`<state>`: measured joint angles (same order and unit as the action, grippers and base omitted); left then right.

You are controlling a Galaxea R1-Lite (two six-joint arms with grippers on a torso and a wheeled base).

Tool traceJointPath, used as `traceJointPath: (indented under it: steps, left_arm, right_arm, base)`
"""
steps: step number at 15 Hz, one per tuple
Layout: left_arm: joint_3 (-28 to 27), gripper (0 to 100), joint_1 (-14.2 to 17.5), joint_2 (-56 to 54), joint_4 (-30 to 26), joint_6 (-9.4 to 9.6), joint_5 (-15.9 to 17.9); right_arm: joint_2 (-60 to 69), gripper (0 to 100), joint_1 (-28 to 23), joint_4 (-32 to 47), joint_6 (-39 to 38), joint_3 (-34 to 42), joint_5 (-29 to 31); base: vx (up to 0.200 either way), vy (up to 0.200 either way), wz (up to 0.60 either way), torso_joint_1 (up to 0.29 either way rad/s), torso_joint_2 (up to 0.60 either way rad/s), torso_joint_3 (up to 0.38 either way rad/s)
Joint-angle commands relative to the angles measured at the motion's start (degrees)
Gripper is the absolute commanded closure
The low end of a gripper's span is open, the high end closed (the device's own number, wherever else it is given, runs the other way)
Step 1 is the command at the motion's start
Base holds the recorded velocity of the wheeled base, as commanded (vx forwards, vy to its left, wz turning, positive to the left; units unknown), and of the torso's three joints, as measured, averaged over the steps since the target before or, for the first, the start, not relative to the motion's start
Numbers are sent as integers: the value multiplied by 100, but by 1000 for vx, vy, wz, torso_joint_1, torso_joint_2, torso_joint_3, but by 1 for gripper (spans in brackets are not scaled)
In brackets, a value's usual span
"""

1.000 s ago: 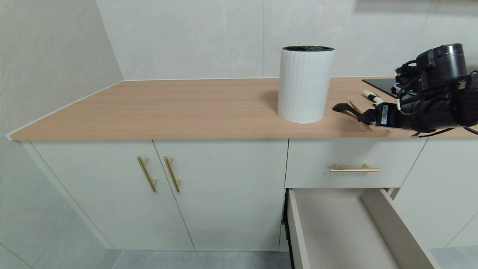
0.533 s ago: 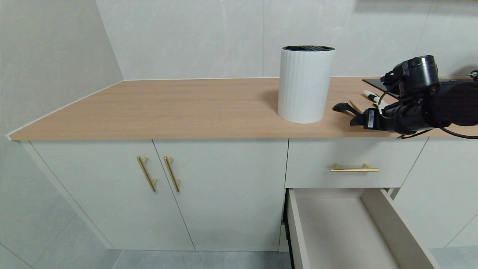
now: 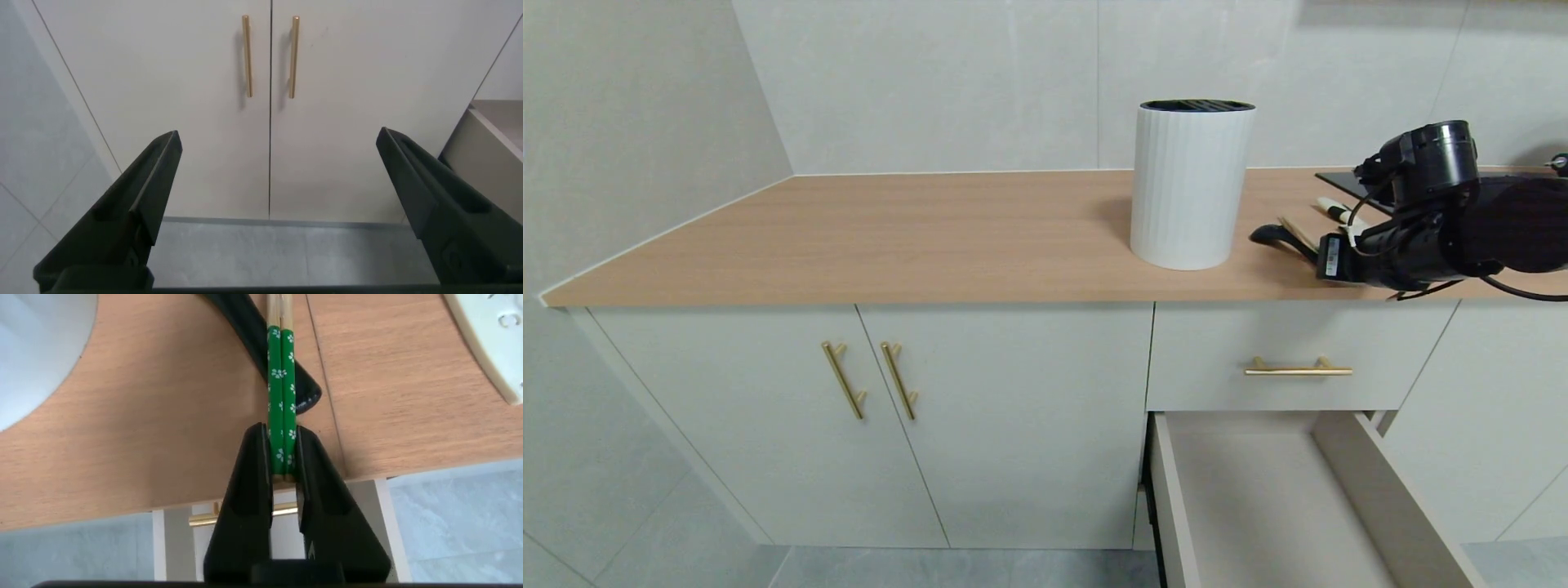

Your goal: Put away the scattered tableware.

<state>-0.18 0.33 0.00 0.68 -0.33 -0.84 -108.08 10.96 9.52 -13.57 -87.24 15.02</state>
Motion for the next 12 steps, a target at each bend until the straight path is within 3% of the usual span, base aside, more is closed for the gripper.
traceJointPath:
  steps: [1, 7, 12]
  left_arm:
    - [1, 0, 2, 0, 2, -2, -4]
    - [1, 0, 2, 0, 2, -2, -4]
    - [1, 0, 2, 0, 2, -2, -4]
  right_arm:
    - [59, 100, -6, -3, -5, -13, 1]
    - [841, 100, -85, 24, -85, 58, -17]
    - [2327, 100, -76, 59, -41, 1112, -166]
  base:
    - [0, 0, 0, 0, 0, 0]
    - [0, 0, 0, 0, 0, 0]
    - [0, 0, 0, 0, 0, 0]
